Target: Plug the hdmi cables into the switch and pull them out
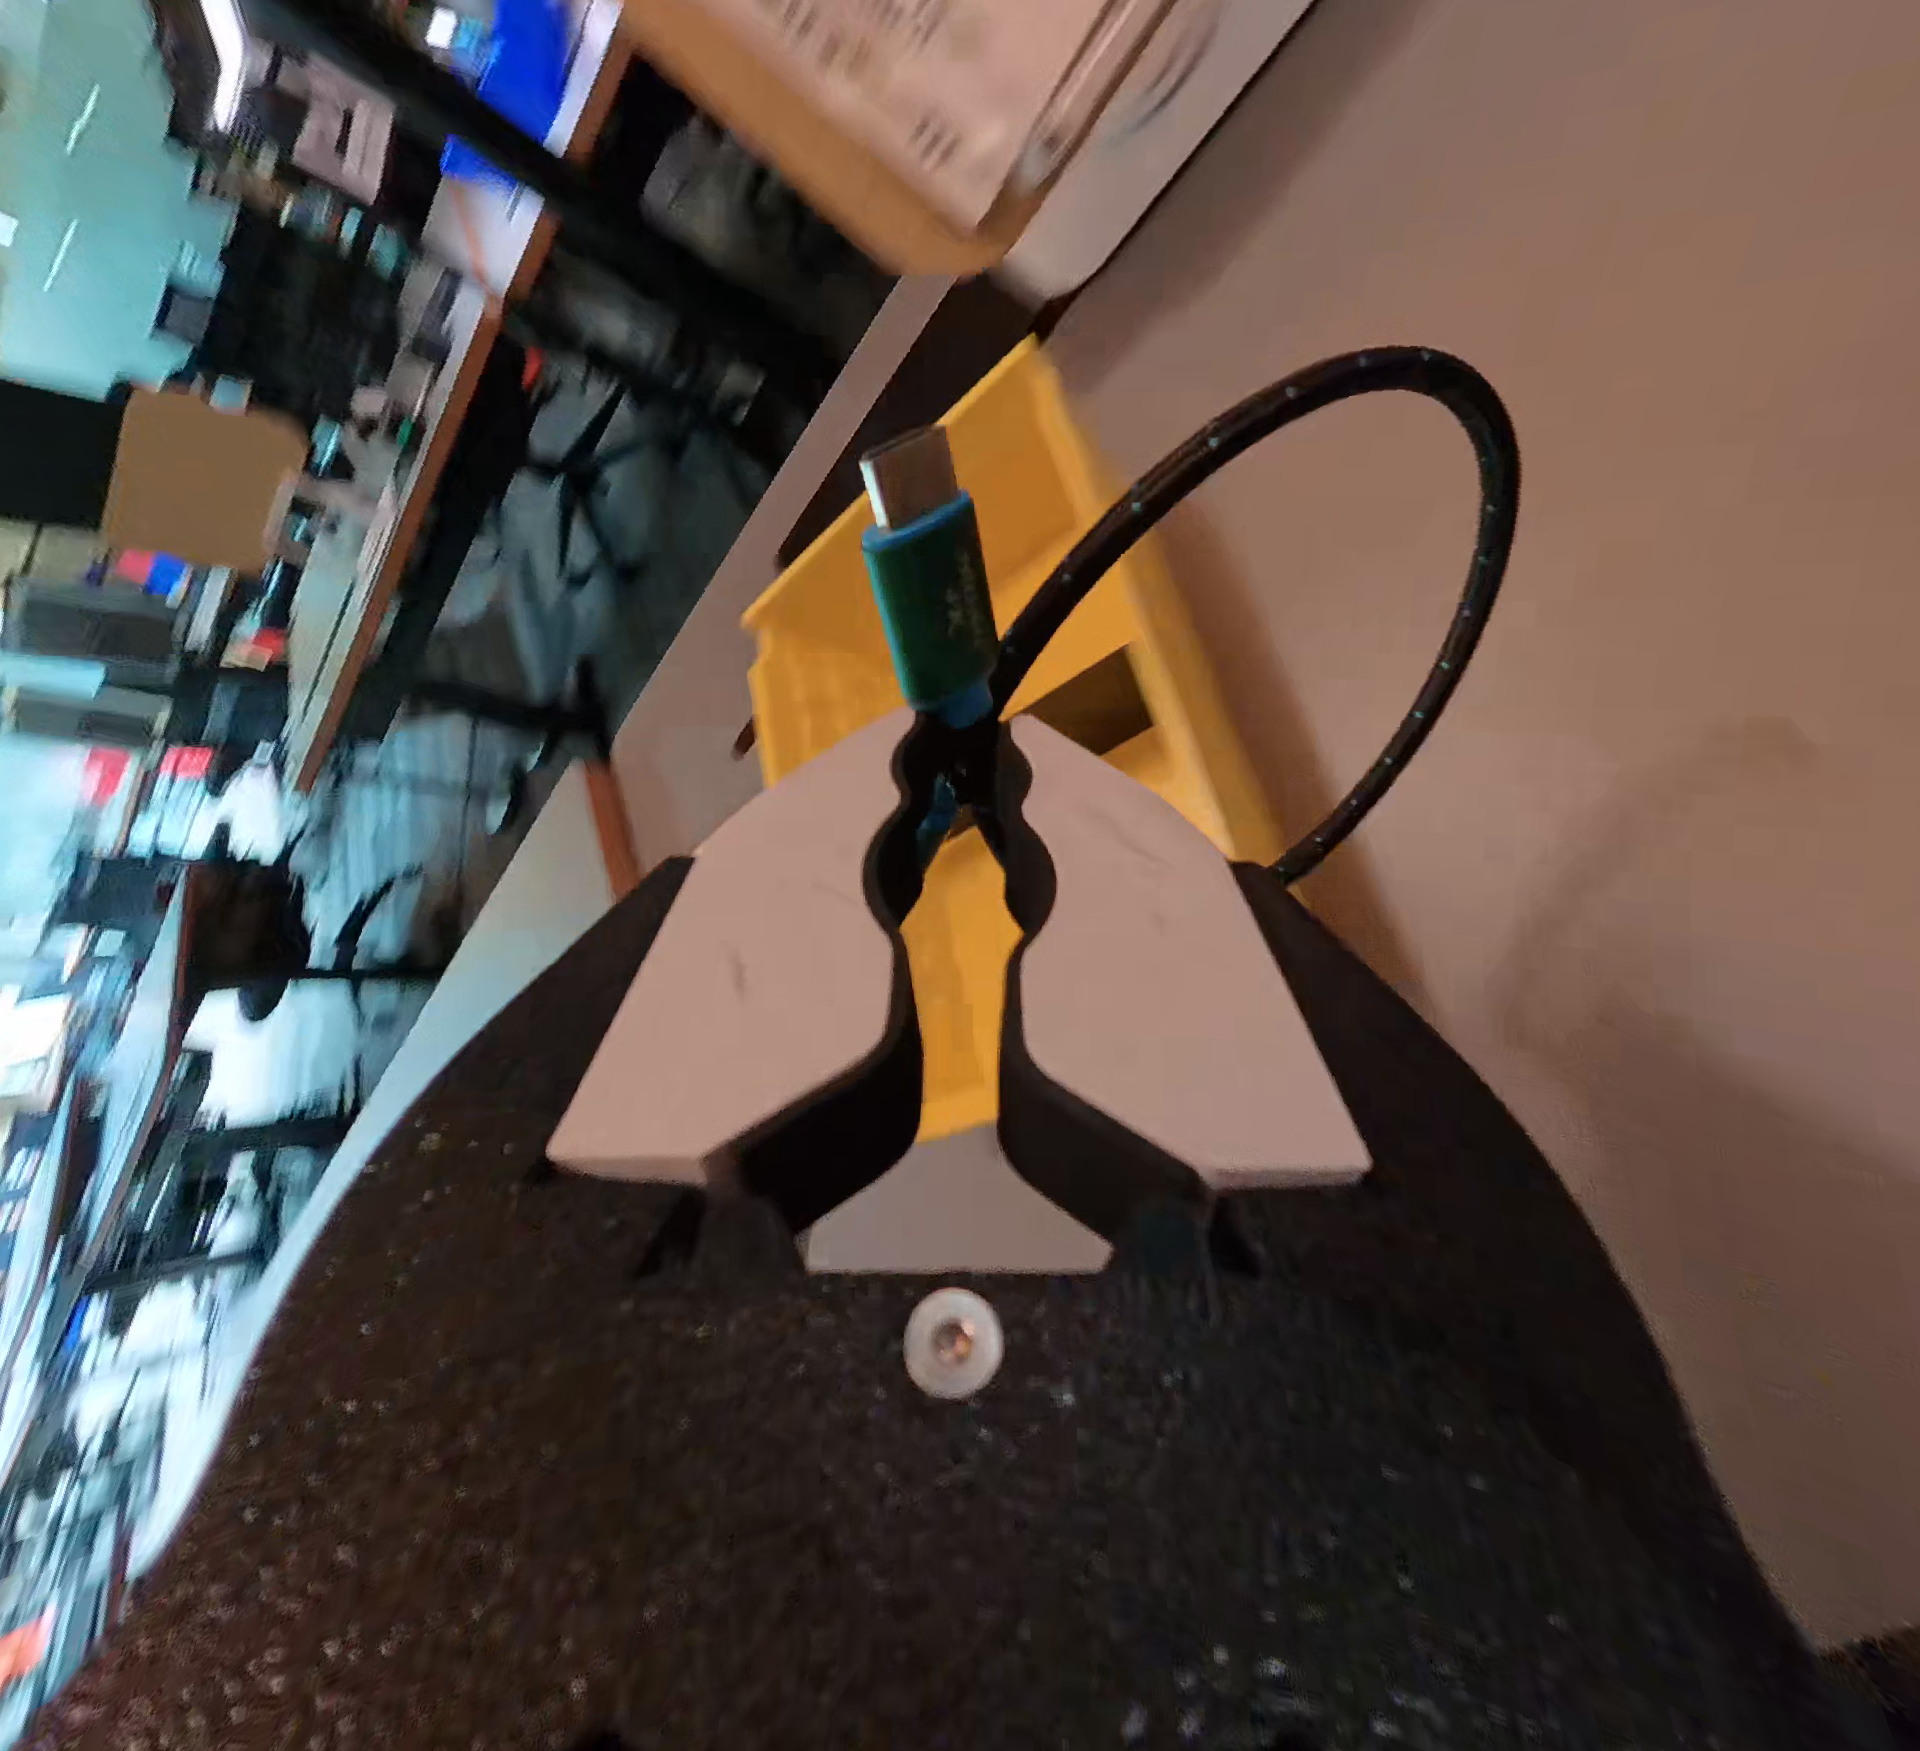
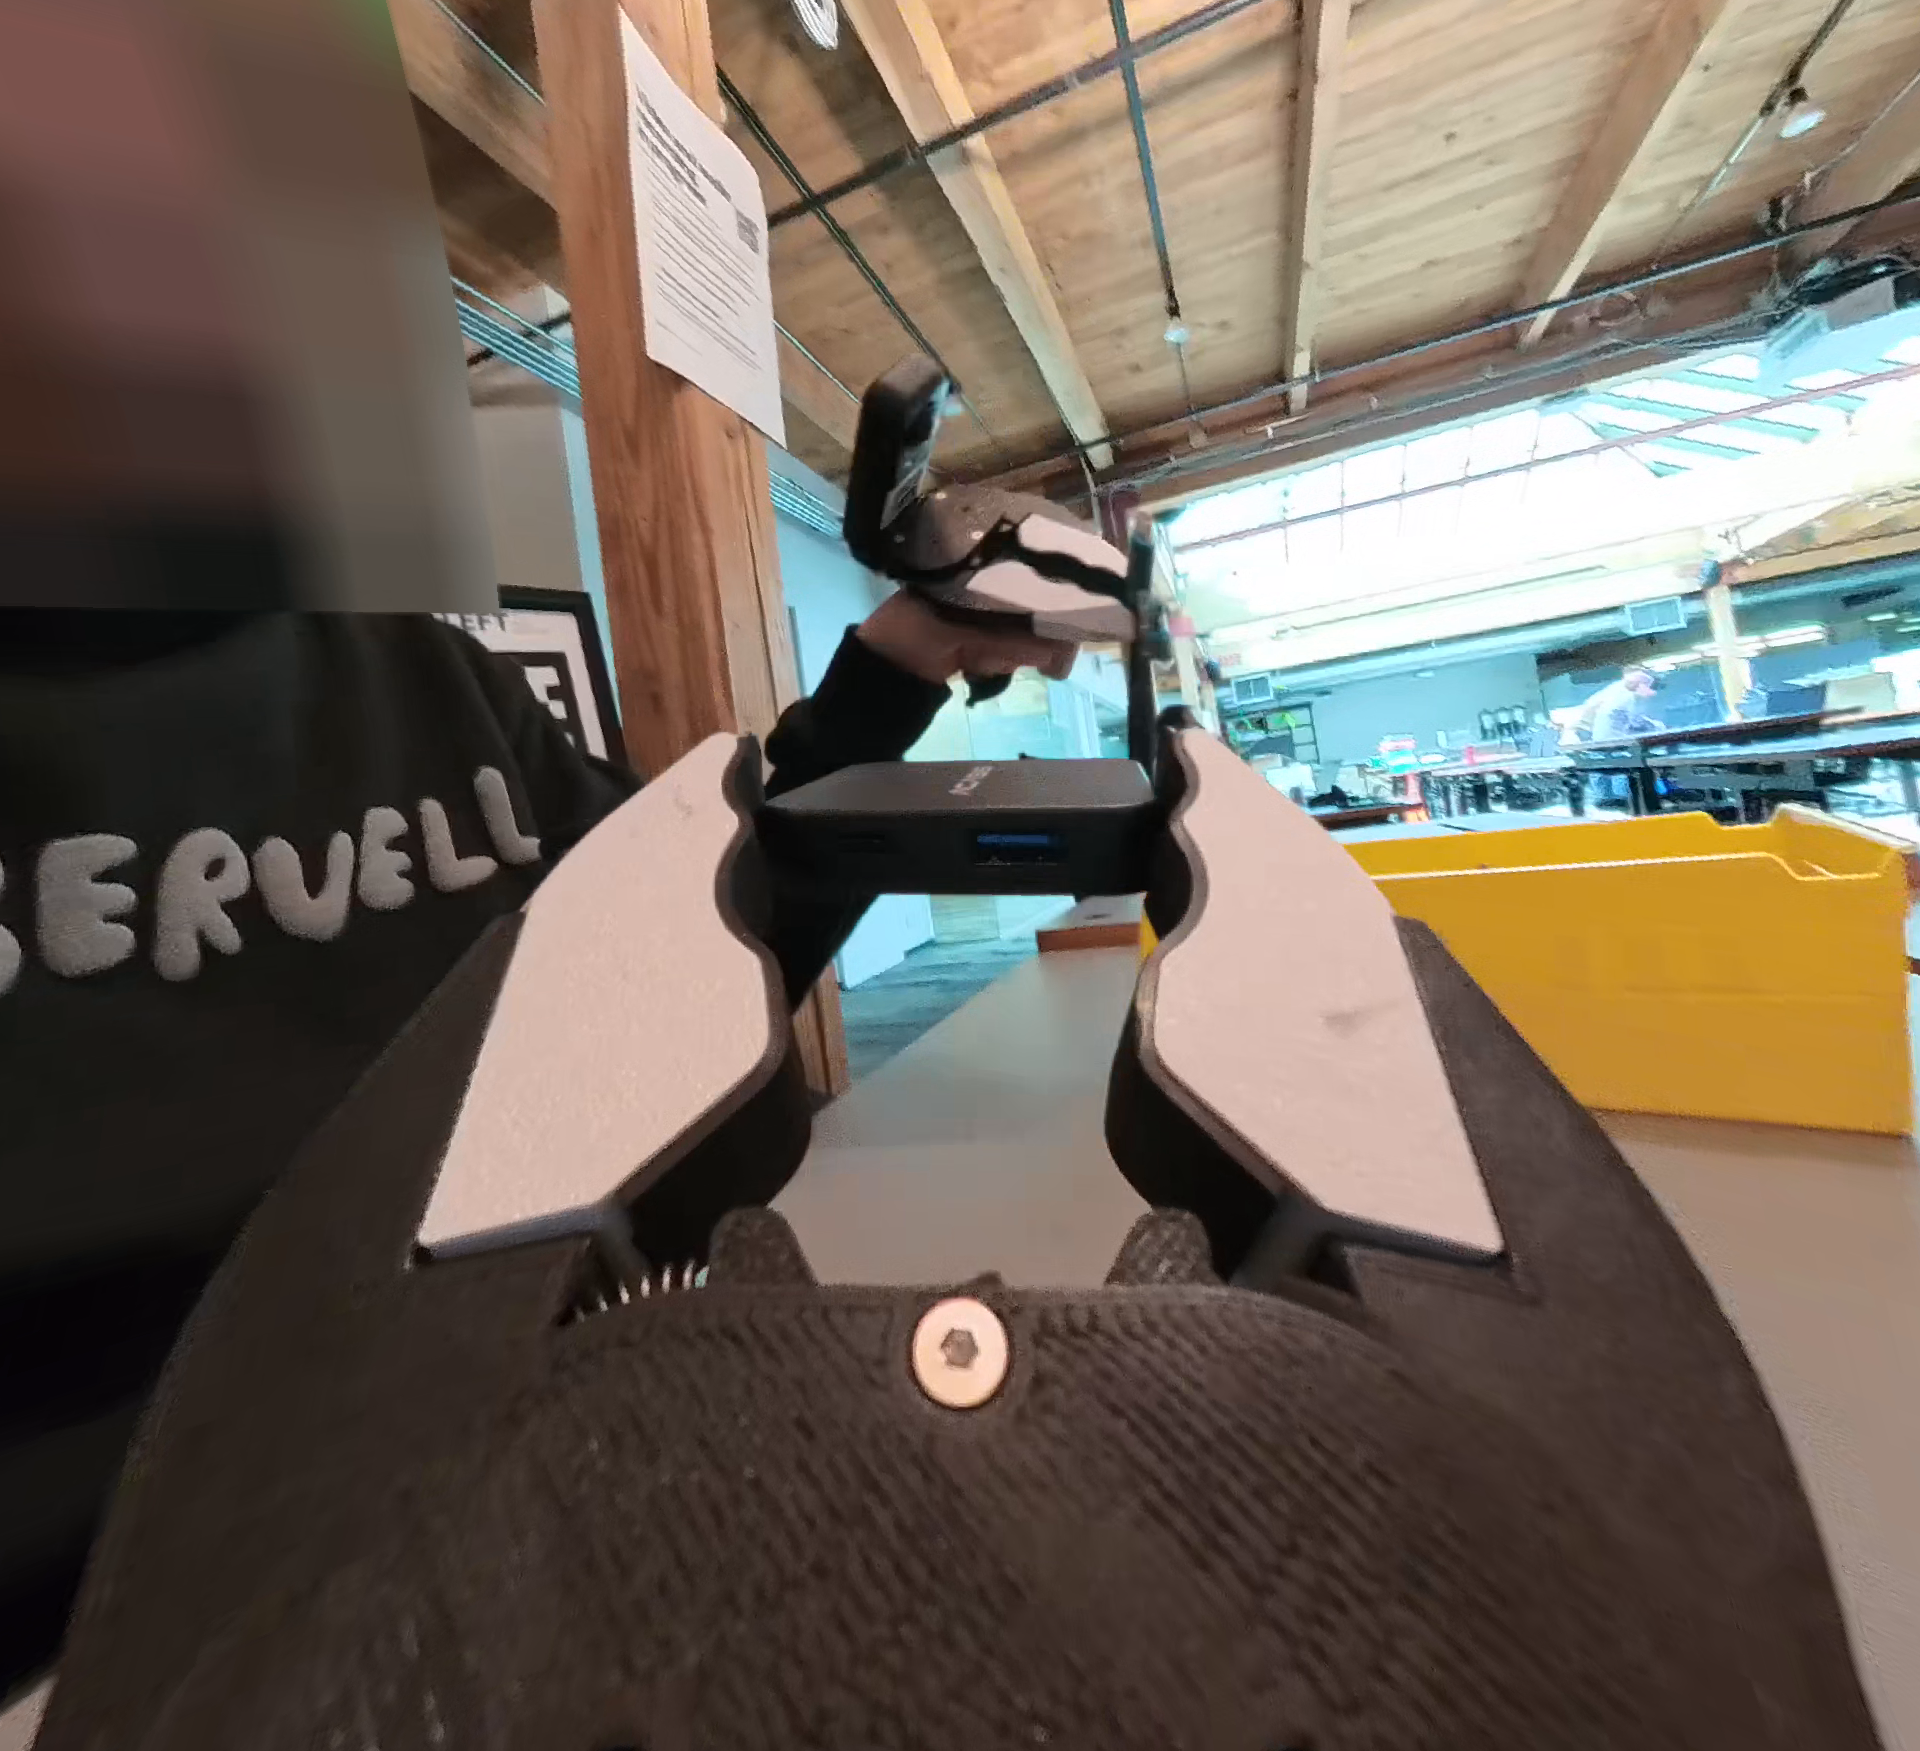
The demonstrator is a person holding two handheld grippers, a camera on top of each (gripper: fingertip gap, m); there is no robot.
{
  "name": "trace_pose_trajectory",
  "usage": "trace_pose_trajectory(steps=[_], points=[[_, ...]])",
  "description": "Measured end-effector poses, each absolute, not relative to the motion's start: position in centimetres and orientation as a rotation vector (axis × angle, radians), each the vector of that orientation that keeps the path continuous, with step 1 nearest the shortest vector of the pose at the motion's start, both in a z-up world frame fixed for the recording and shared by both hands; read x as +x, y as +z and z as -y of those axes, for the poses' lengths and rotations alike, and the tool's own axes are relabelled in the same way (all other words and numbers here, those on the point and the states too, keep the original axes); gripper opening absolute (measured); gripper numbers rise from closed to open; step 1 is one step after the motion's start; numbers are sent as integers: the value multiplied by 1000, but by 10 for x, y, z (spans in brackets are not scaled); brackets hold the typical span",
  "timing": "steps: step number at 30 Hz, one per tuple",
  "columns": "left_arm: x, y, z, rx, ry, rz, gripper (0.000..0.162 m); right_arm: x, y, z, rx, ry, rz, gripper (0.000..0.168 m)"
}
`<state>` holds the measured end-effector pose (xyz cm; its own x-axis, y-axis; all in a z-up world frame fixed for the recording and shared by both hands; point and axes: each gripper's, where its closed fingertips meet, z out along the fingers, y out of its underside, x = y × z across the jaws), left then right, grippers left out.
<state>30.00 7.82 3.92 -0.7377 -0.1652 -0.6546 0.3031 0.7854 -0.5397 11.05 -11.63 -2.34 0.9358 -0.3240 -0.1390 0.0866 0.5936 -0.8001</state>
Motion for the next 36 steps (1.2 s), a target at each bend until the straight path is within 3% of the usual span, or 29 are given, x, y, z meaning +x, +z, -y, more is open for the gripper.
trace_pose_trajectory(steps=[1, 12, 14, 20, 26, 31, 36], points=[[282, 35, -68, 170, -861, -2285, 10, 109, -21, 116, -890, -230, -279, 73], [206, -123, 38, 482, -1088, -2939, 10, 110, -23, 118, -872, -226, -296, 73], [230, -123, 50, 338, -1142, -2814, 10, 111, -23, 120, -874, -239, -300, 73], [296, -50, 49, 252, -1131, -2032, 10, 101, -14, 125, -793, -138, -240, 73], [265, -72, 54, 424, -1099, -1861, 10, 98, -10, 131, -737, -61, -217, 74], [261, -73, 49, 372, -1176, -2039, 10, 104, -15, 130, -766, -114, -245, 73], [219, -107, 22, 519, -993, -2895, 10, 114, -20, 130, -811, -226, -289, 73]])
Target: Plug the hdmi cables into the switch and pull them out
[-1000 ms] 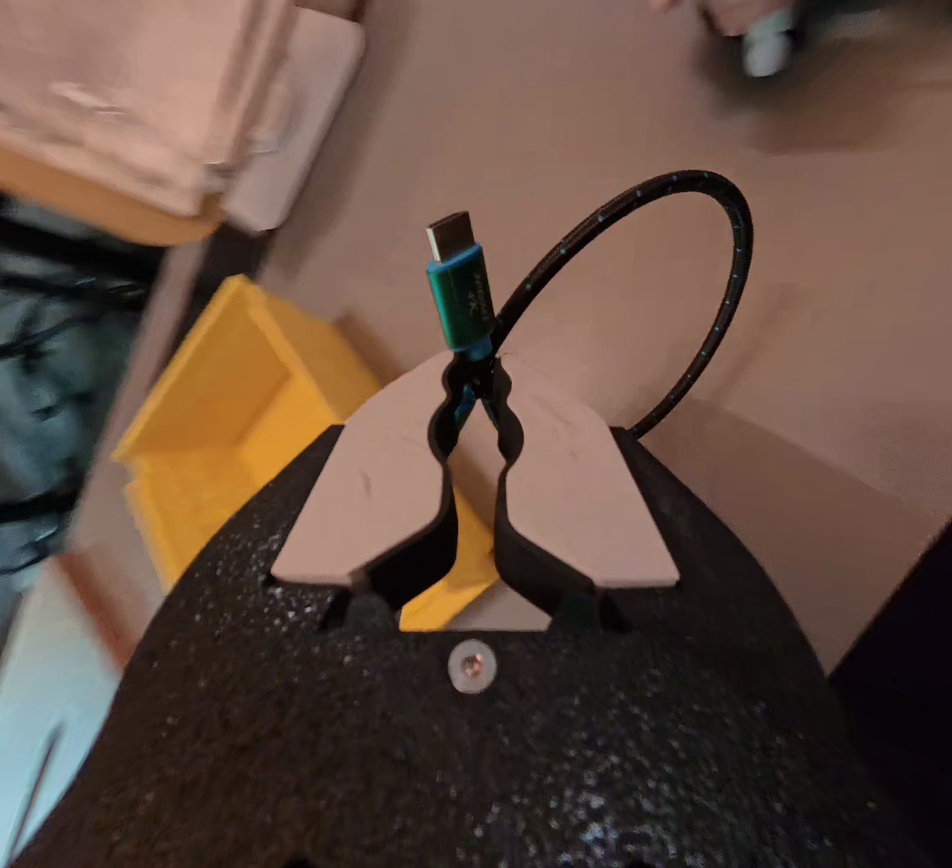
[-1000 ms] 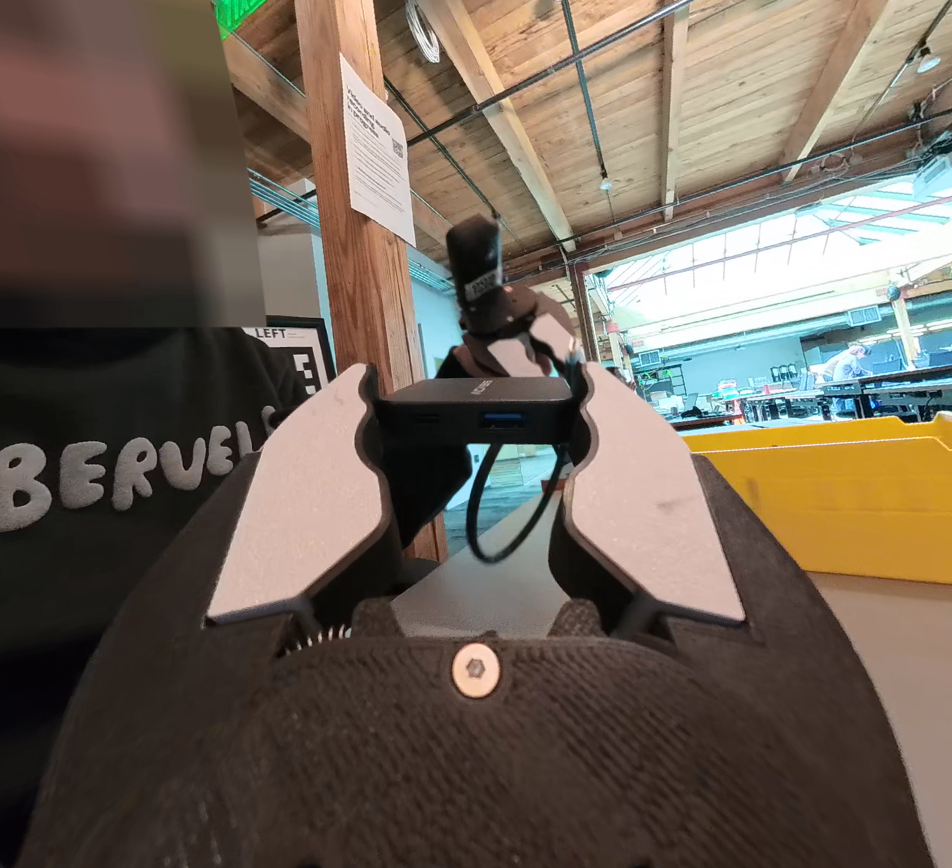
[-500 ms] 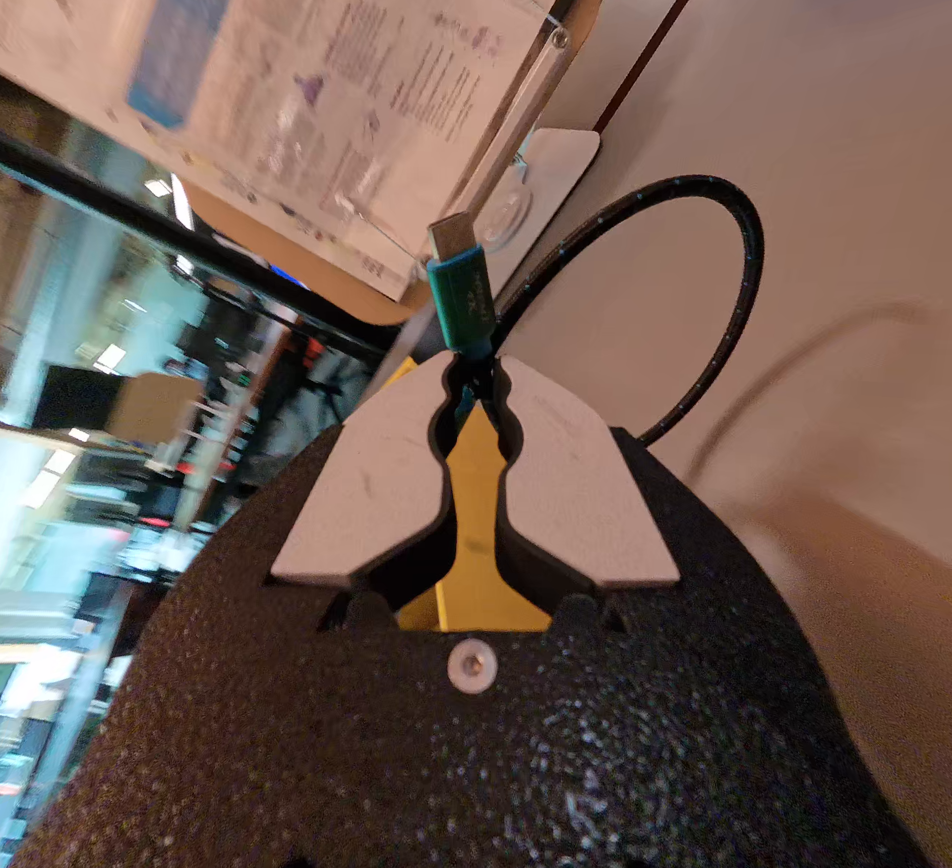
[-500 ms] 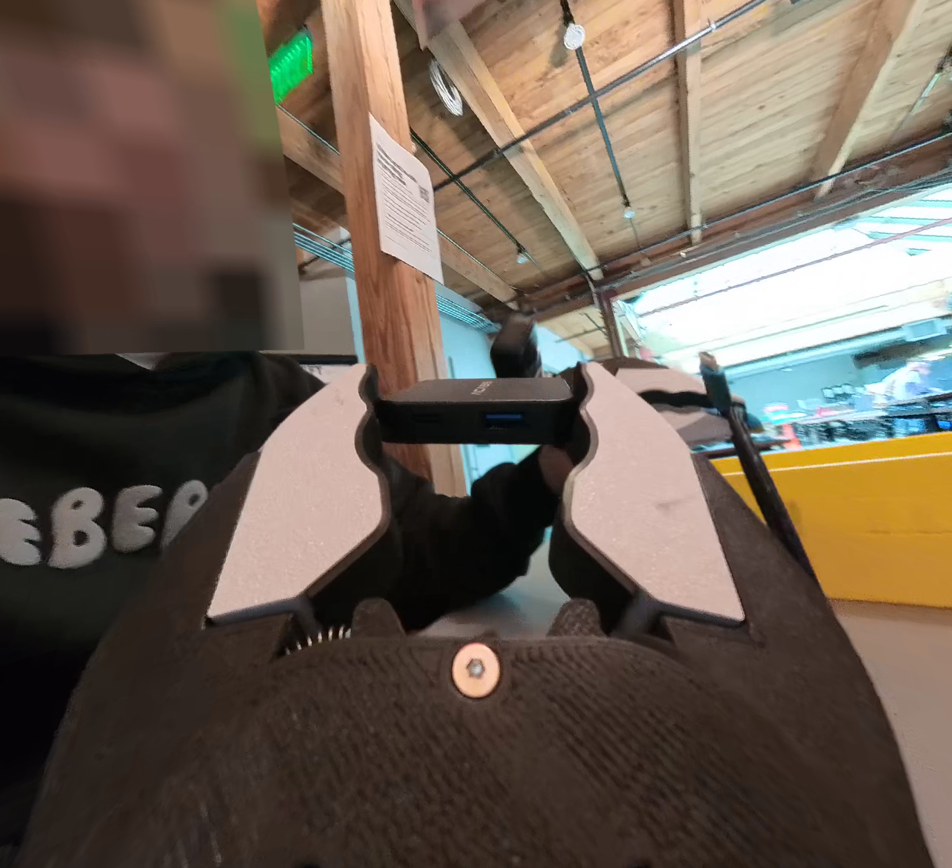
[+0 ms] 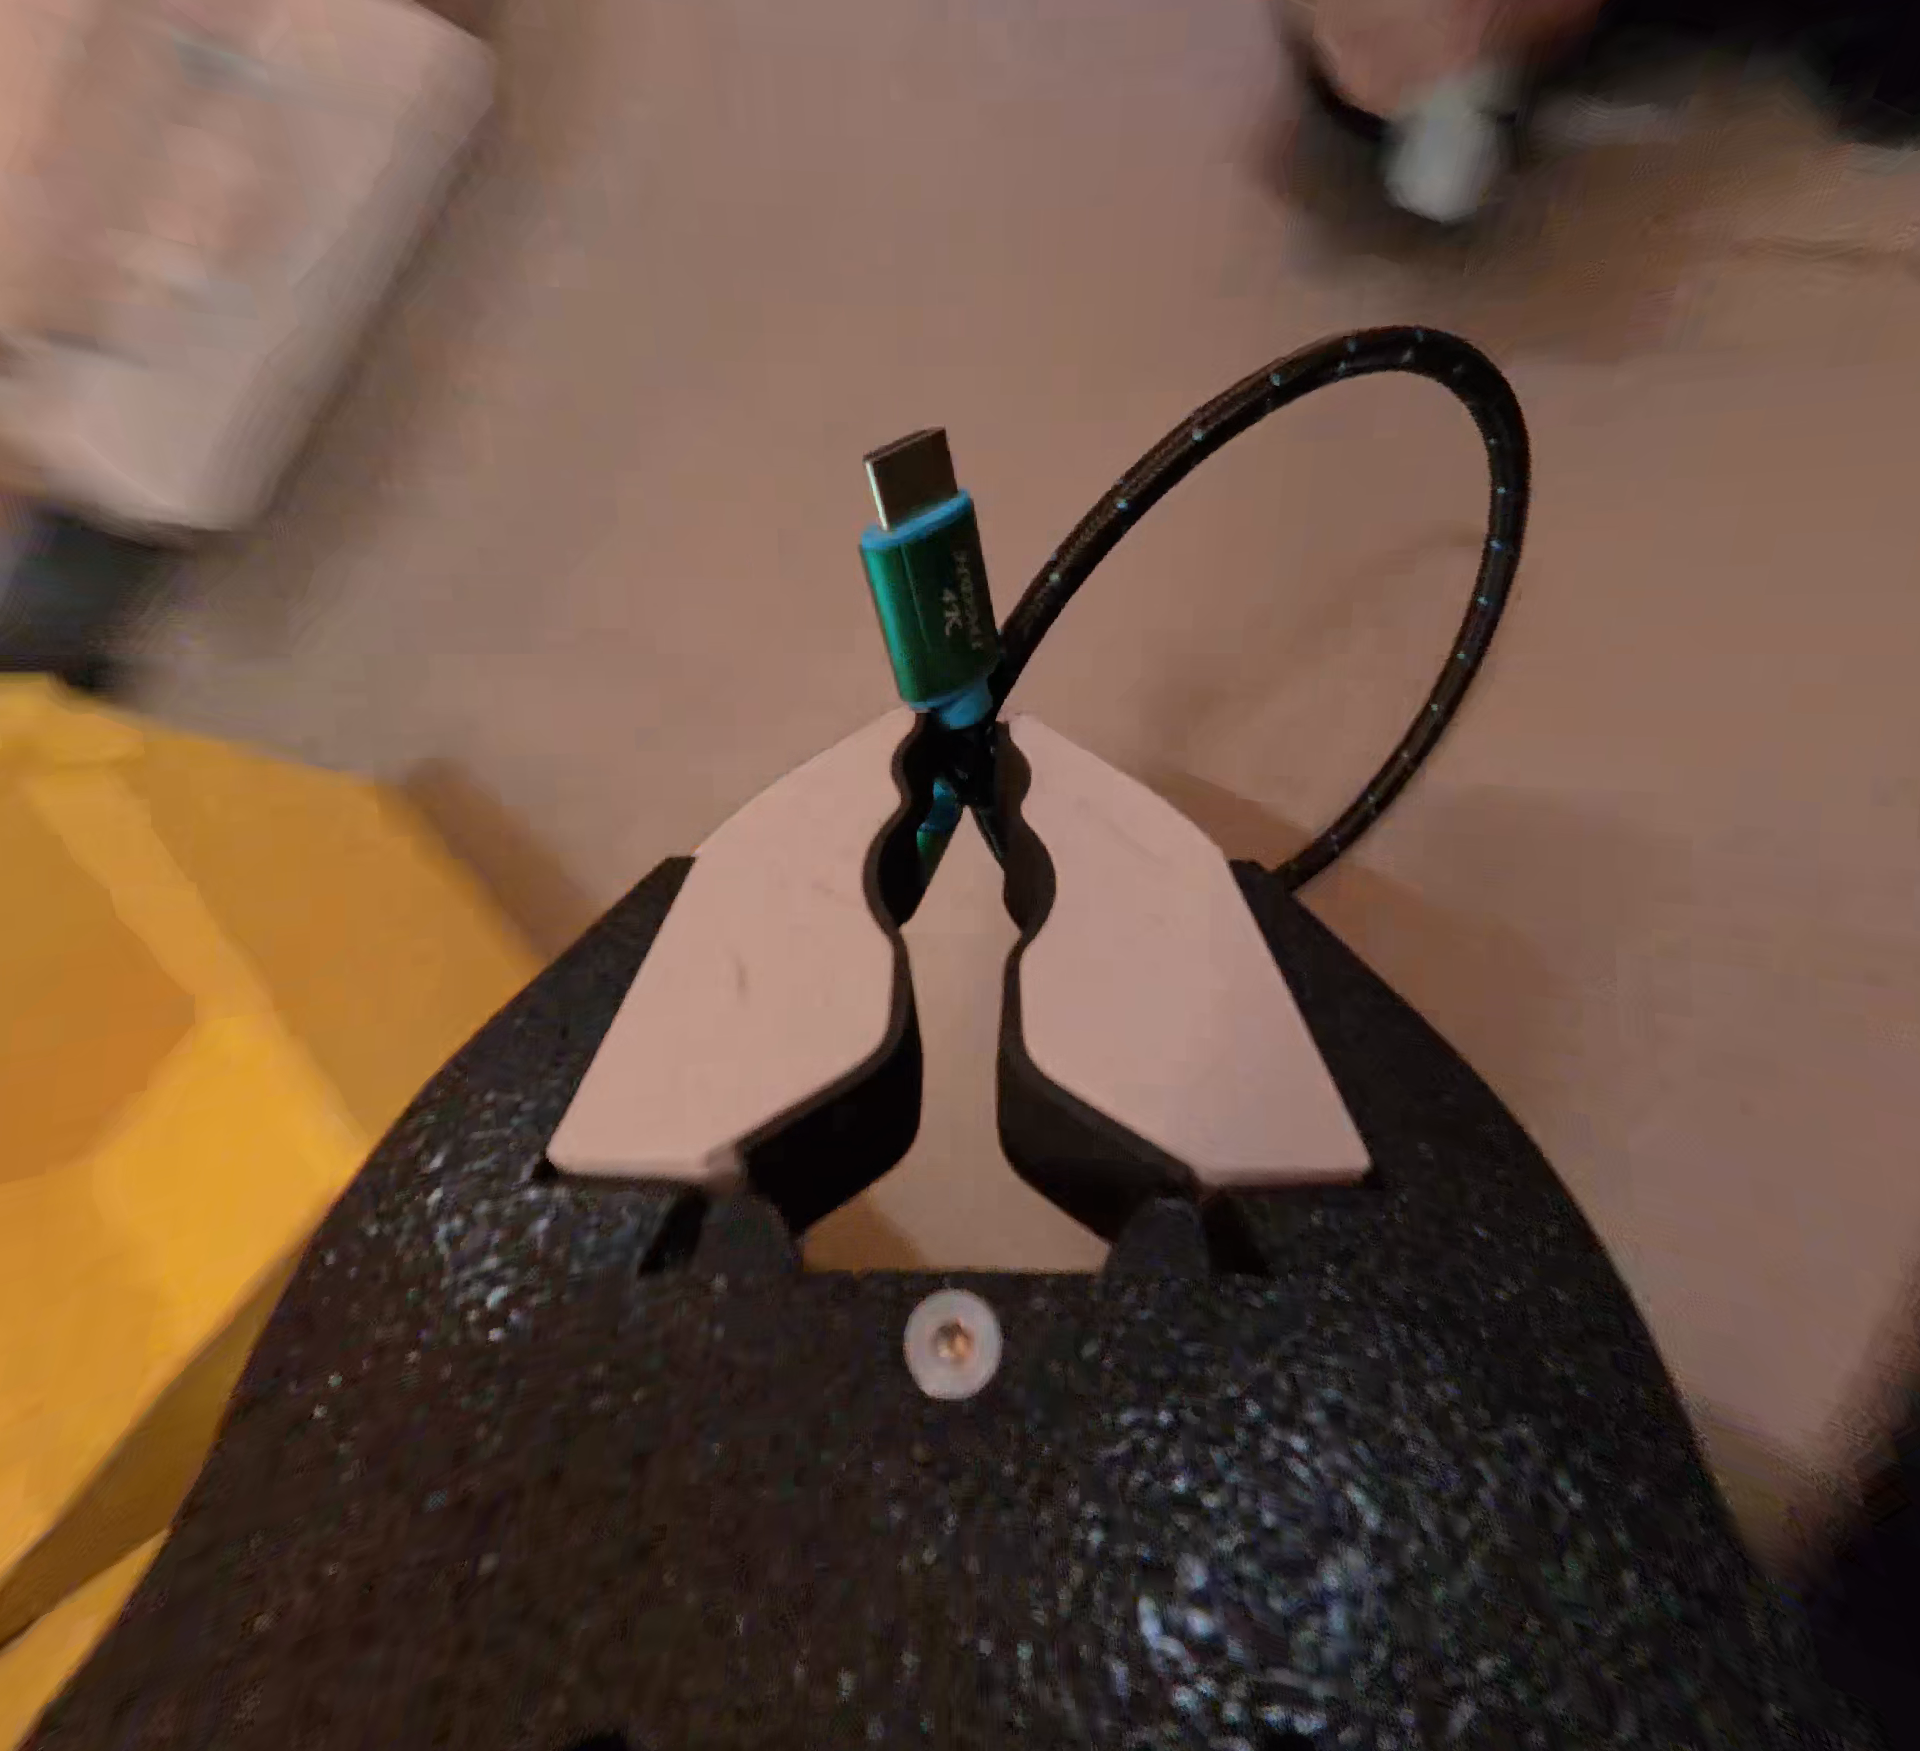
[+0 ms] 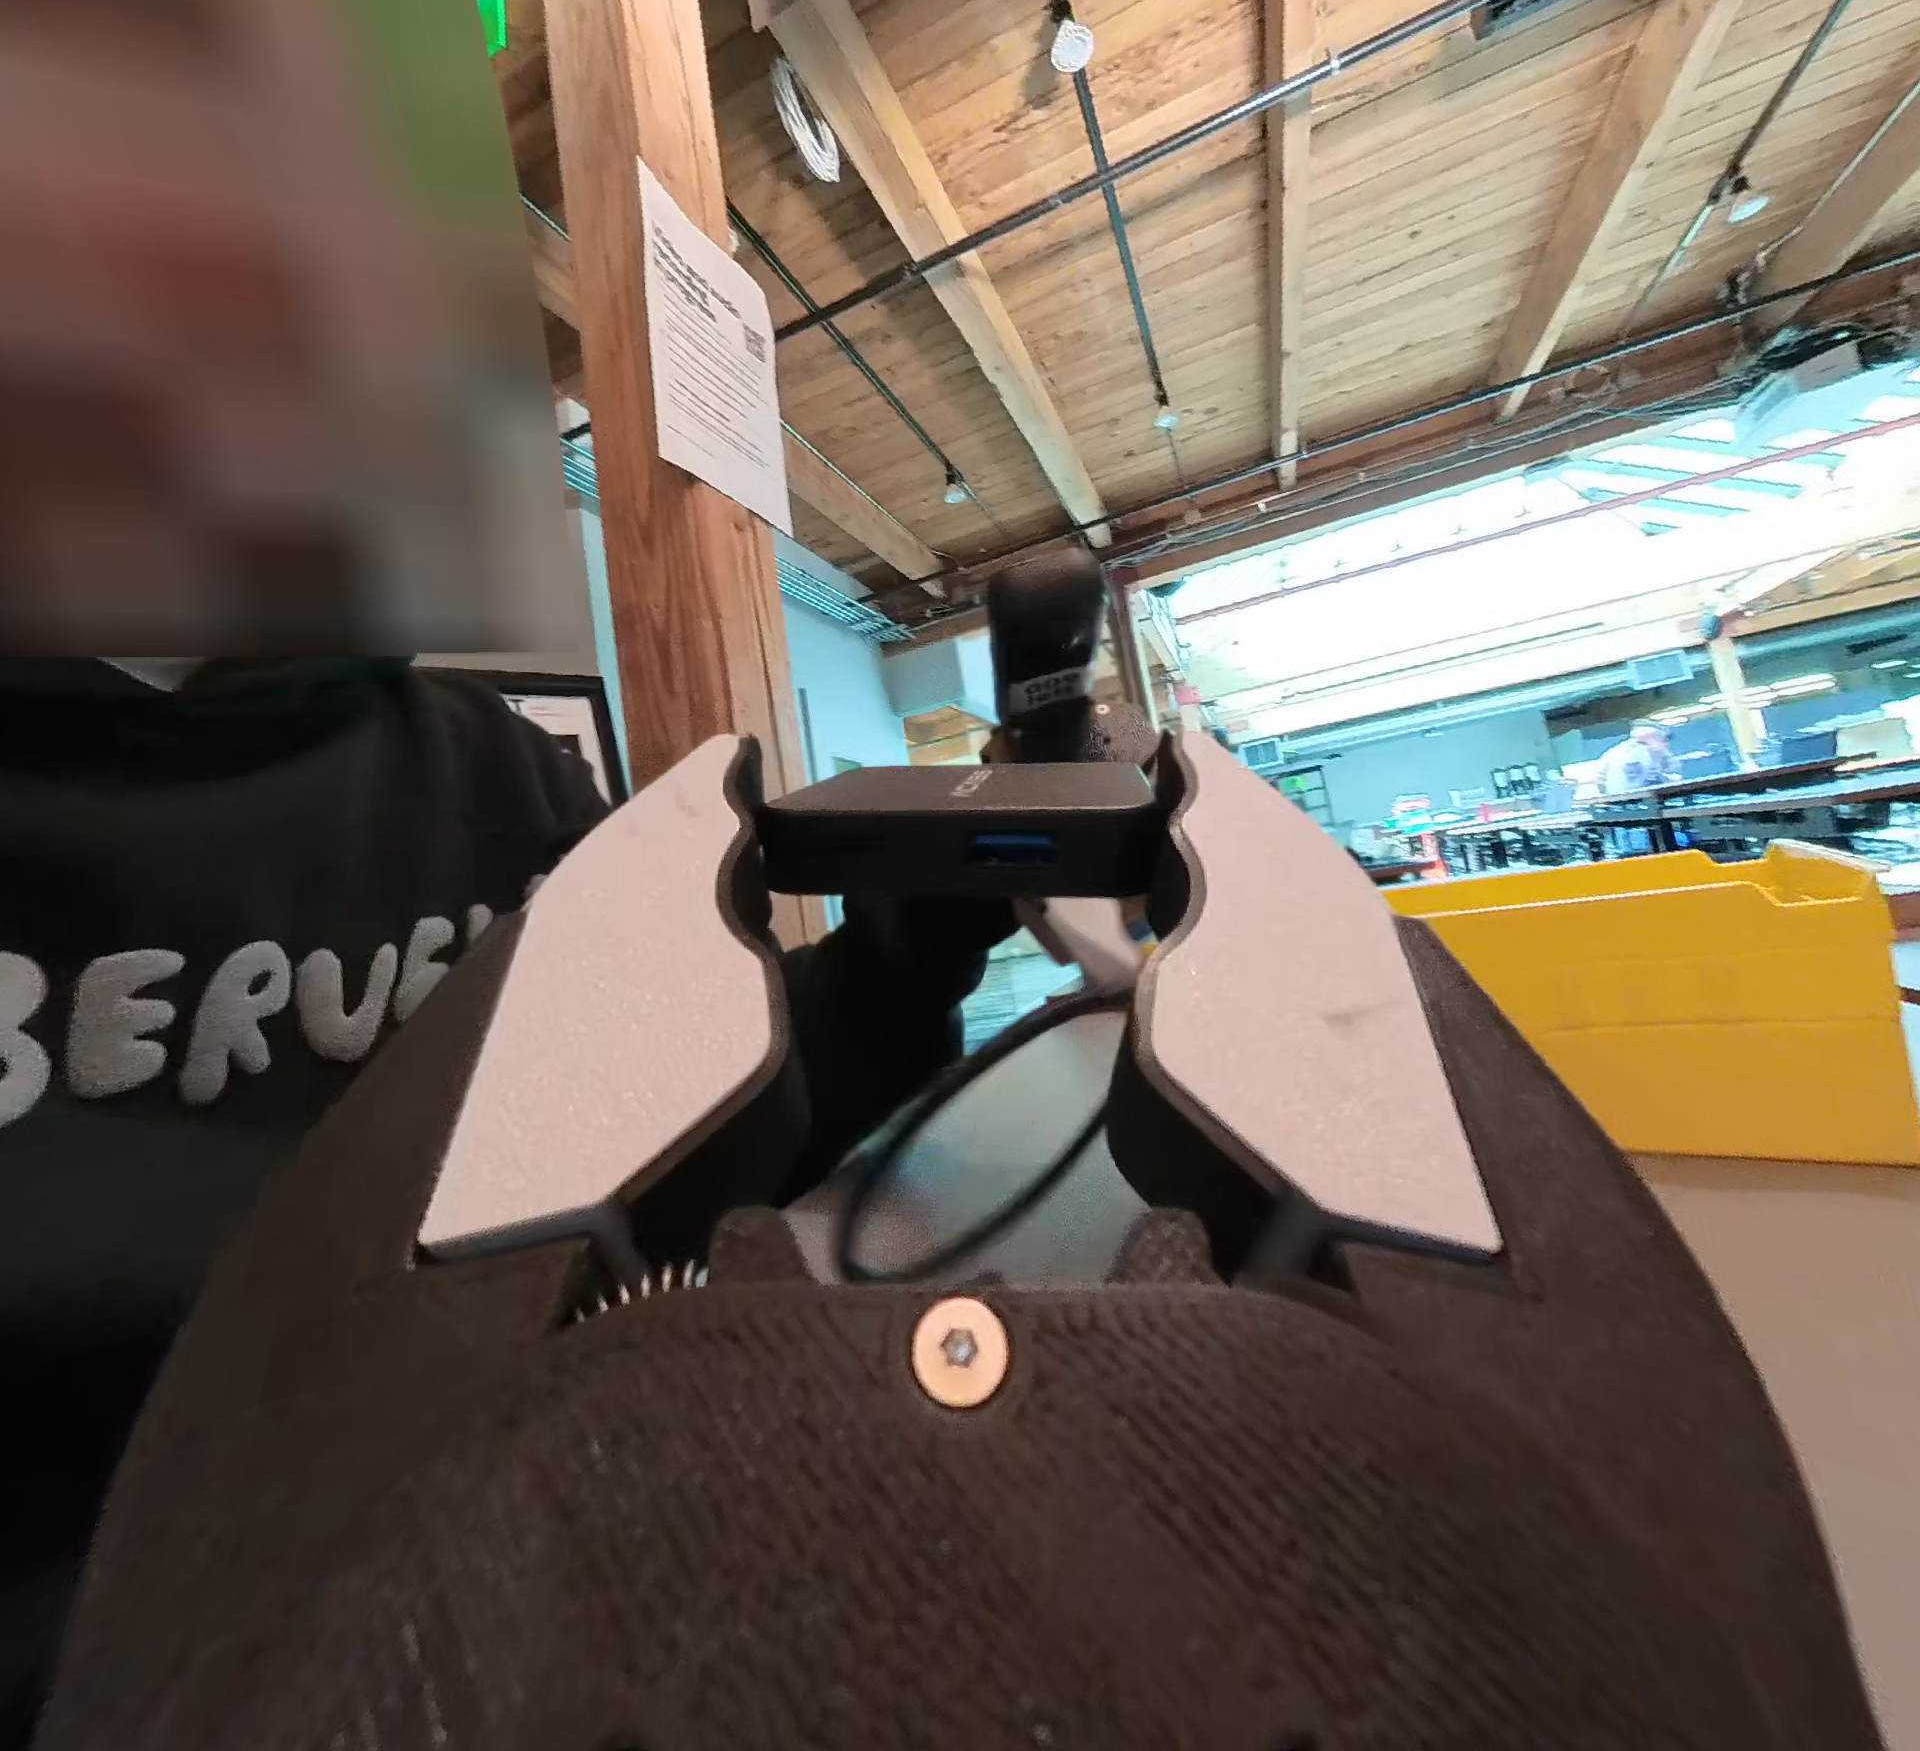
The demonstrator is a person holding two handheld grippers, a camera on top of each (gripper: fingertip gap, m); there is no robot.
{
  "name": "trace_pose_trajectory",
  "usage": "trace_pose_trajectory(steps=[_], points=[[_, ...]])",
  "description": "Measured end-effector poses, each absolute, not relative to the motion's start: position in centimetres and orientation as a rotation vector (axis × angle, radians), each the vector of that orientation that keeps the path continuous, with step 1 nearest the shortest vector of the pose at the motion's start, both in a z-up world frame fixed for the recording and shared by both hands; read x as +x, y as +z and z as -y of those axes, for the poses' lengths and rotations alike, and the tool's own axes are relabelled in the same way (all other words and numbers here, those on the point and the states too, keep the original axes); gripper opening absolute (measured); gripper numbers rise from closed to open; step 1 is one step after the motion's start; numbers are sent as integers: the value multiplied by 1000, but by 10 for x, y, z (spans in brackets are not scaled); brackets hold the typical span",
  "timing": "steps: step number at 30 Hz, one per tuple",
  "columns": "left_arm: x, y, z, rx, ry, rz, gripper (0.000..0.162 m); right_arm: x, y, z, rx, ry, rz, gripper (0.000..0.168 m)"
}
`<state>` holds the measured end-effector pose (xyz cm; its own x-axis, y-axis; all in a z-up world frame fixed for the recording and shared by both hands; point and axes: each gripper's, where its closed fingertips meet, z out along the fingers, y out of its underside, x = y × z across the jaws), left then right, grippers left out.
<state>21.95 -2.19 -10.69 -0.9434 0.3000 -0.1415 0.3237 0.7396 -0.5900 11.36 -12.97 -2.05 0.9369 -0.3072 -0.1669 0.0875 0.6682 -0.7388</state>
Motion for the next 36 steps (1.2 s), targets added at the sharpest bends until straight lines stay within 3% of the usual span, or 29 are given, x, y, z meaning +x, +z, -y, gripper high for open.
trace_pose_trajectory(steps=[5, 12, 13, 16, 17, 21, 27, 29, 30, 31, 36], points=[[214, -163, 41, 589, -745, -3101, 10, 121, -27, 130, -859, -298, -329, 72], [230, -192, 85, 558, -891, -2866, 11, 127, -35, 126, -916, -359, -365, 72], [232, -191, 87, 558, -923, -2843, 11, 130, -36, 127, -923, -376, -376, 72], [253, -169, 90, 387, -1024, -2757, 34, 135, -40, 126, -955, -429, -394, 72], [251, -153, 93, 318, -1165, -2761, 41, 137, -40, 126, -959, -451, -399, 72], [194, -74, 97, 174, -2061, -3083, 41, 143, -41, 124, -1004, -567, -411, 72], [145, -82, 92, 193, -2131, -3606, 53, 153, -54, 97, -1229, -764, -393, 72], [133, -81, 93, 179, -2197, -3677, 46, 156, -59, 93, -1299, -837, -387, 73], [136, -80, 97, 81, -2262, -3665, 29, 157, -60, 94, -1311, -857, -392, 73], [138, -77, 98, -9, -2333, -3671, 22, 160, -61, 96, -1334, -887, -401, 73], [149, -88, 101, -343, -2162, -3704, 14, 170, -78, 98, -1498, -1085, -426, 73]])
